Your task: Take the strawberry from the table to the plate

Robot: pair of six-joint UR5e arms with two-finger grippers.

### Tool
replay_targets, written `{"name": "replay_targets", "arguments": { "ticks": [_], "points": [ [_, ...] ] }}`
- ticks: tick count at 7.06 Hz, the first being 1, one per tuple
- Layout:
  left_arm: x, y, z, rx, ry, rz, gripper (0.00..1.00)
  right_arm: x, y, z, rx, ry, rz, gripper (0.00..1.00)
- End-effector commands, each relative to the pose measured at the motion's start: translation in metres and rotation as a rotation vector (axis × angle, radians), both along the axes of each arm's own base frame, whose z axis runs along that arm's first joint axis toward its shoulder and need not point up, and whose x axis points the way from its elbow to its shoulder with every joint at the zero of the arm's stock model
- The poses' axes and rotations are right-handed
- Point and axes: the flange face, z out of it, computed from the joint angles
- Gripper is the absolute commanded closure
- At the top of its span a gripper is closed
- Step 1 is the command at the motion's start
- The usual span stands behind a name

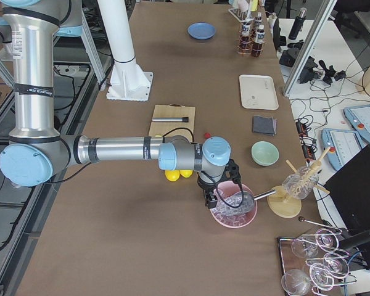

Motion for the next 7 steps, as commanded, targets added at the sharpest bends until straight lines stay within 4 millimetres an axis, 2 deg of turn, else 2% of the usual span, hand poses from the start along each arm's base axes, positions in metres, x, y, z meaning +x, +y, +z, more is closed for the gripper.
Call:
{"name": "replay_targets", "arguments": {
  "ticks": [1, 3, 5, 6, 7],
  "points": [
    [0.001, -0.004, -0.004, 0.007, 0.002, -0.001, 0.02, 0.0, -0.001, -0.001, -0.002, -0.001, 0.003, 0.0],
    [0.009, -0.009, -0.001, 0.003, 0.002, 0.017, 0.02, -0.008, -0.005, -0.003, -0.005, -0.023, -0.008, 0.0],
    [0.014, -0.011, 0.011, 0.005, 0.0, 0.036, 0.02, -0.009, -0.01, -0.013, -0.006, -0.026, 0.01, 0.0],
    [0.04, -0.014, 0.023, 0.027, 0.003, 0.091, 0.02, -0.014, -0.019, -0.023, -0.016, -0.03, 0.032, 0.0],
    [0.056, -0.023, 0.041, 0.054, 0.017, 0.119, 0.02, -0.02, -0.021, -0.026, -0.02, -0.033, 0.031, 0.0]
  ]
}}
